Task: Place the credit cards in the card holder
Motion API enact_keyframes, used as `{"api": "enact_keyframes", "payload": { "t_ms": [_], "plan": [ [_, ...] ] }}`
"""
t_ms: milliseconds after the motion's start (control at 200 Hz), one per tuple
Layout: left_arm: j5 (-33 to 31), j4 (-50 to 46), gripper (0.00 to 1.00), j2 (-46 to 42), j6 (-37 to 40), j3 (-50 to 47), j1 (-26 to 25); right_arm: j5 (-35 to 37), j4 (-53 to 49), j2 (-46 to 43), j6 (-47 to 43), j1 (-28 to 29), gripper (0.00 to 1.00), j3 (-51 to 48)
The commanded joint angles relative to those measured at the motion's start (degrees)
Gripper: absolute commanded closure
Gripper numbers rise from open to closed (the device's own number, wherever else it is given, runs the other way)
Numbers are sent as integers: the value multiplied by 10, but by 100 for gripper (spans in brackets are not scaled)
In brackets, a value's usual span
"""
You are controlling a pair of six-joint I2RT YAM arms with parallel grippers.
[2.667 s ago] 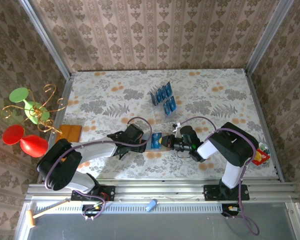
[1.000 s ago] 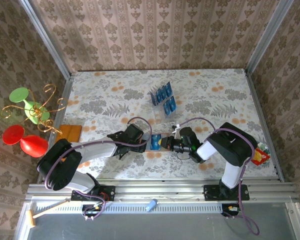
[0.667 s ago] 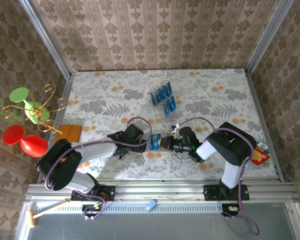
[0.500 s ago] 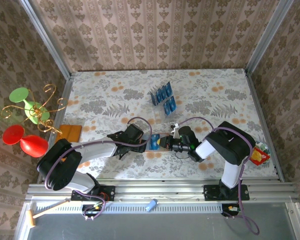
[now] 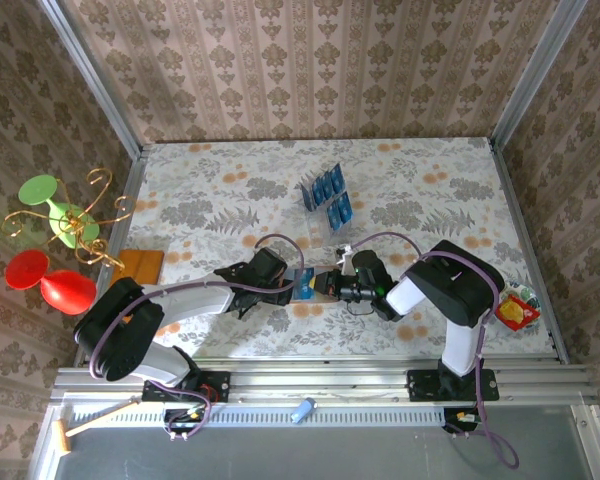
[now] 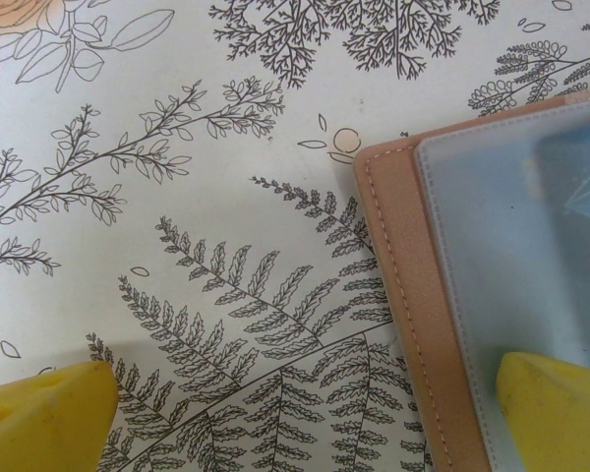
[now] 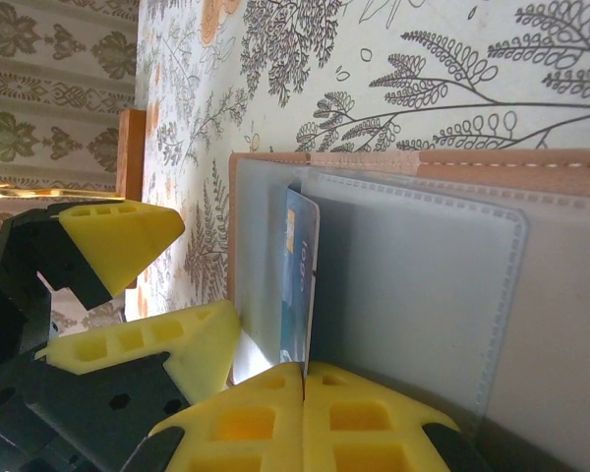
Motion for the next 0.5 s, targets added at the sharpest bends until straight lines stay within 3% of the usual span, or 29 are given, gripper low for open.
{"api": "enact_keyframes", "payload": {
  "t_ms": [0, 310, 495],
  "plan": [
    [-11, -12, 0, -1, -11, -8, -5, 5, -90, 10, -12, 7, 85, 1],
    [4, -1, 0, -9, -27, -16, 7, 29, -248, -67, -59, 7, 47, 45],
    [15, 7, 0, -29, -28, -23, 19, 39, -321, -97, -82, 7, 39, 81]
  ]
}}
